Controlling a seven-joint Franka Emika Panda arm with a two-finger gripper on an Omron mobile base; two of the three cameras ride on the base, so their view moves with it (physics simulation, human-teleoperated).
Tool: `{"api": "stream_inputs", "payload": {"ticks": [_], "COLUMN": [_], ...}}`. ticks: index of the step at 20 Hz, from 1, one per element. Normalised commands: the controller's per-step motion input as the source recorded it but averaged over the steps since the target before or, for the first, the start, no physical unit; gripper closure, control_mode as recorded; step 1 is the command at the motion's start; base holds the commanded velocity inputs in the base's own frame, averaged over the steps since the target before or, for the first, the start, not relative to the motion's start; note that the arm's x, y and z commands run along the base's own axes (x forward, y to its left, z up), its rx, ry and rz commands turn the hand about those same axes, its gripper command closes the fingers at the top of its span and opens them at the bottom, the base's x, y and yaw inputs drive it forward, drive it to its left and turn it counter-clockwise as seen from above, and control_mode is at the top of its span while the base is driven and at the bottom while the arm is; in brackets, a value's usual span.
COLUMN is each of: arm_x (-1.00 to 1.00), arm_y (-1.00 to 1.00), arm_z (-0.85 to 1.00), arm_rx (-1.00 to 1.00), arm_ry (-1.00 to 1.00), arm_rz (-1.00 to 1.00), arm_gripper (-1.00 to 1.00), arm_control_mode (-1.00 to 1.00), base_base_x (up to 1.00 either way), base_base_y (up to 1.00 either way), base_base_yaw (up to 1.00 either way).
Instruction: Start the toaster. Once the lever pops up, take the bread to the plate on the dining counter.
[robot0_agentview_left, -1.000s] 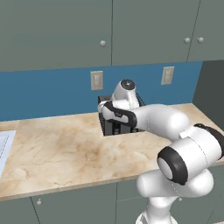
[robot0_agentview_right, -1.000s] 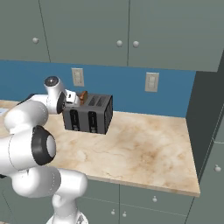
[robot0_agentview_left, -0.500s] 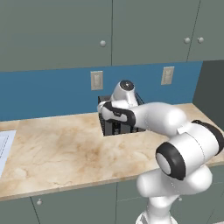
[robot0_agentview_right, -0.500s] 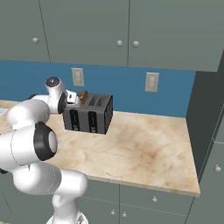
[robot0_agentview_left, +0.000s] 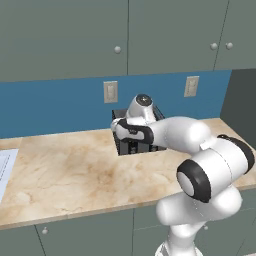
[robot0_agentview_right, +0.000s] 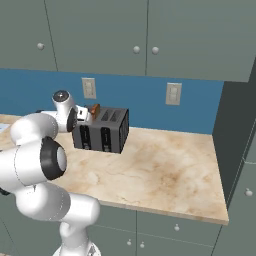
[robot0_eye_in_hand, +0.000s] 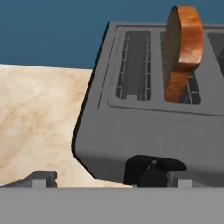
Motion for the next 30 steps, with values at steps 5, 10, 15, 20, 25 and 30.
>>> {"api": "stream_inputs", "payload": {"ticks": [5, 10, 15, 20, 25, 30], "arm_x": [0.0, 0.0, 0.0, 0.0, 0.0, 0.0], "arm_y": [0.0, 0.0, 0.0, 0.0, 0.0, 0.0], "arm_z": [-0.15, -0.19, -0.15, -0.1, -0.11, -0.13], "arm_rx": [0.0, 0.0, 0.0, 0.0, 0.0, 0.0], "arm_ry": [0.0, 0.0, 0.0, 0.0, 0.0, 0.0], "arm_rz": [0.0, 0.0, 0.0, 0.0, 0.0, 0.0], "arm_gripper": [-1.0, -1.0, -1.0, -1.0, -1.0, -1.0], "arm_control_mode": [-1.0, -1.0, -1.0, -1.0, -1.0, -1.0], "base_base_x": [0.0, 0.0, 0.0, 0.0, 0.0, 0.0], "base_base_y": [0.0, 0.0, 0.0, 0.0, 0.0, 0.0], "base_base_yaw": [0.0, 0.0, 0.0, 0.0, 0.0, 0.0]}}
